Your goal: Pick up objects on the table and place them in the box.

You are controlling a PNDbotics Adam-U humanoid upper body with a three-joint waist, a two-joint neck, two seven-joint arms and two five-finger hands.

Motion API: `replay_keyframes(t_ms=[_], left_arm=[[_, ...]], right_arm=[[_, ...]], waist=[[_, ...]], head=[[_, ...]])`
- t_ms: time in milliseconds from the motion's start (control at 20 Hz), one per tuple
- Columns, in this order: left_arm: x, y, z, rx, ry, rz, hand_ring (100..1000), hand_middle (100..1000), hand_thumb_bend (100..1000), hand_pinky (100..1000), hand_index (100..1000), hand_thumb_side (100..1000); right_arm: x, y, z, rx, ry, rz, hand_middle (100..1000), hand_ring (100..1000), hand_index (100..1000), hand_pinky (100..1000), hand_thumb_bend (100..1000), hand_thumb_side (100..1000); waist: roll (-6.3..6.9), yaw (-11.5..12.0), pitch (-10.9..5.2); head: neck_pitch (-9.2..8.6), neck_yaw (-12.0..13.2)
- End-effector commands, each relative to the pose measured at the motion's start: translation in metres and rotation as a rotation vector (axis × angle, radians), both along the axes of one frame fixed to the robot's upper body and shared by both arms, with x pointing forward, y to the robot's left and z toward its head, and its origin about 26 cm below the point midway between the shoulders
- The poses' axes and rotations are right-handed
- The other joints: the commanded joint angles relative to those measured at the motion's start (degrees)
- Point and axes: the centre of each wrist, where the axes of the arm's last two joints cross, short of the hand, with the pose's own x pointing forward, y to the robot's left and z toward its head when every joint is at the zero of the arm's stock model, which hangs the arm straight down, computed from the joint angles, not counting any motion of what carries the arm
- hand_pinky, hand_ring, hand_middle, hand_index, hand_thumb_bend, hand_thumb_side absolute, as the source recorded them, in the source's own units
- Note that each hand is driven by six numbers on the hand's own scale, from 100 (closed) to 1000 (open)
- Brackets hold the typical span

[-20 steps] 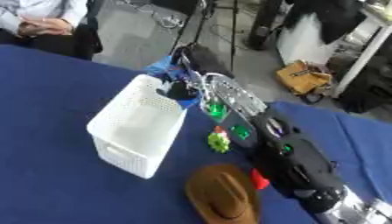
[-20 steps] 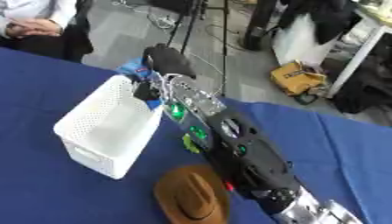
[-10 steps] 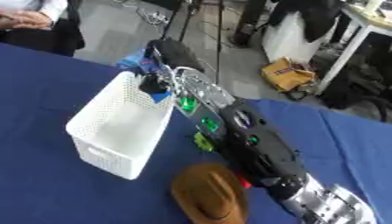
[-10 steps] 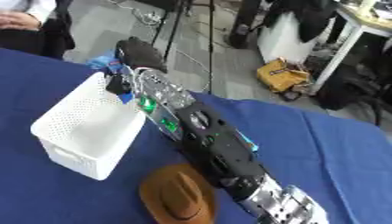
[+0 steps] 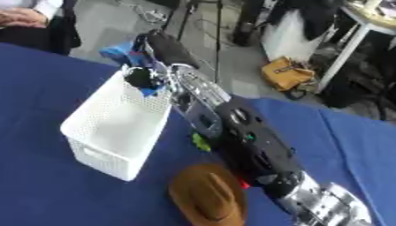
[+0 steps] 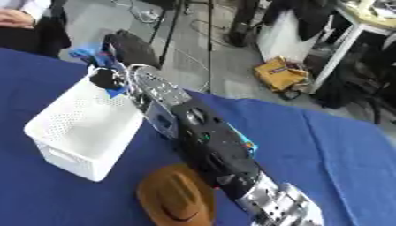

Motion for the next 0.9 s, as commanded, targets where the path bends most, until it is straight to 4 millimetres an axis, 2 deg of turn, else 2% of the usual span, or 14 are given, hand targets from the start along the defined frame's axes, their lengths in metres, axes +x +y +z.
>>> replay_keyframes(t_ms=[50, 250, 900], left_arm=[[-0.0046, 0.0019, 0.0084, 0.008, -0.038, -0.005, 724, 733, 100, 795, 716, 1000], [-0.0046, 0.0018, 0.0081, 0.009, -0.036, -0.007, 724, 733, 100, 796, 716, 1000], [-0.0048, 0.0010, 0.0066, 0.010, -0.034, -0.017, 724, 733, 100, 794, 716, 1000]], right_arm=[[-0.0080, -0.0039, 0.0159, -0.021, -0.077, 0.076, 999, 976, 977, 805, 549, 884], [-0.0050, -0.0071, 0.0144, -0.027, -0.090, 0.111, 1000, 990, 1000, 835, 544, 907], [-0.0031, -0.0114, 0.0139, -0.038, -0.072, 0.112, 1000, 997, 1000, 838, 557, 880]], waist=[[0.64, -0.05, -1.16], [0.64, -0.23, -1.10], [0.64, -0.57, -1.18]], head=[[0.03, 0.07], [0.35, -0.02], [1.06, -0.79]])
